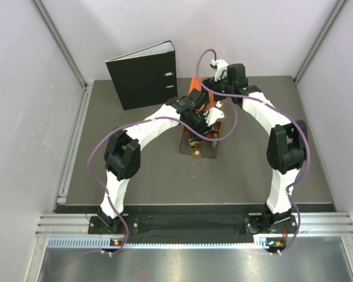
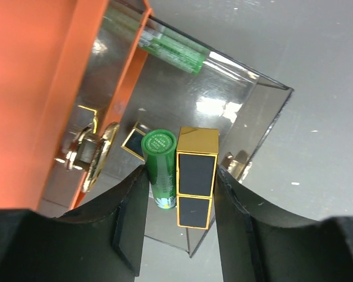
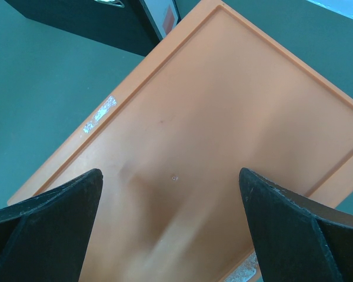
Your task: Organize the makeup
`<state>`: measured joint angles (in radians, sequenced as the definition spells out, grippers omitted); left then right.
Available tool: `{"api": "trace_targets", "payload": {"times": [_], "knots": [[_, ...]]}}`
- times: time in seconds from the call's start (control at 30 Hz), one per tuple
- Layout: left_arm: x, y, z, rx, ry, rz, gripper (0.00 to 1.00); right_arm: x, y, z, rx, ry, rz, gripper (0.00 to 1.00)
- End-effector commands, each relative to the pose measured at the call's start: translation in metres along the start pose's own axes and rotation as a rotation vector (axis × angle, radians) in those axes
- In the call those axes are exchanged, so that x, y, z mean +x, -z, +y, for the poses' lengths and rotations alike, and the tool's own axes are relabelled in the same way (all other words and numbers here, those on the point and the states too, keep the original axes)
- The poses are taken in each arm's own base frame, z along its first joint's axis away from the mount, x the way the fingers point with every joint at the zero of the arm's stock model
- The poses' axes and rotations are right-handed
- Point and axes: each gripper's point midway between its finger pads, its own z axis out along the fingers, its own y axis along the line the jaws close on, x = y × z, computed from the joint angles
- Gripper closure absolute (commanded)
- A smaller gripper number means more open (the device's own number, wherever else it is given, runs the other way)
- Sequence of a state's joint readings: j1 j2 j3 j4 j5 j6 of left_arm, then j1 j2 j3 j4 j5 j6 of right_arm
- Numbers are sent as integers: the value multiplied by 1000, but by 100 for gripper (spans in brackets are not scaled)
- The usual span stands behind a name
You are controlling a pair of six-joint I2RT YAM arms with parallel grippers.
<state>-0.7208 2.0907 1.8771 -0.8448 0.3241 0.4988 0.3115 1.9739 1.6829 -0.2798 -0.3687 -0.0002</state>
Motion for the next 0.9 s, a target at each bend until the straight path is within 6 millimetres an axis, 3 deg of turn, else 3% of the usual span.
{"api": "trace_targets", "payload": {"times": [0.0, 0.5, 0.7, 0.87], "knots": [[-6, -3, 9, -40, -12, -23, 54, 98, -8, -2, -7, -139, 293, 0], [15, -18, 20, -96, 20, 45, 48, 99, -7, -2, -7, -140, 293, 0], [24, -23, 21, -104, 27, 77, 41, 99, -6, -2, -7, -140, 293, 0], [24, -16, 26, -147, 25, 87, 40, 99, -6, -1, -7, -139, 290, 0]]}}
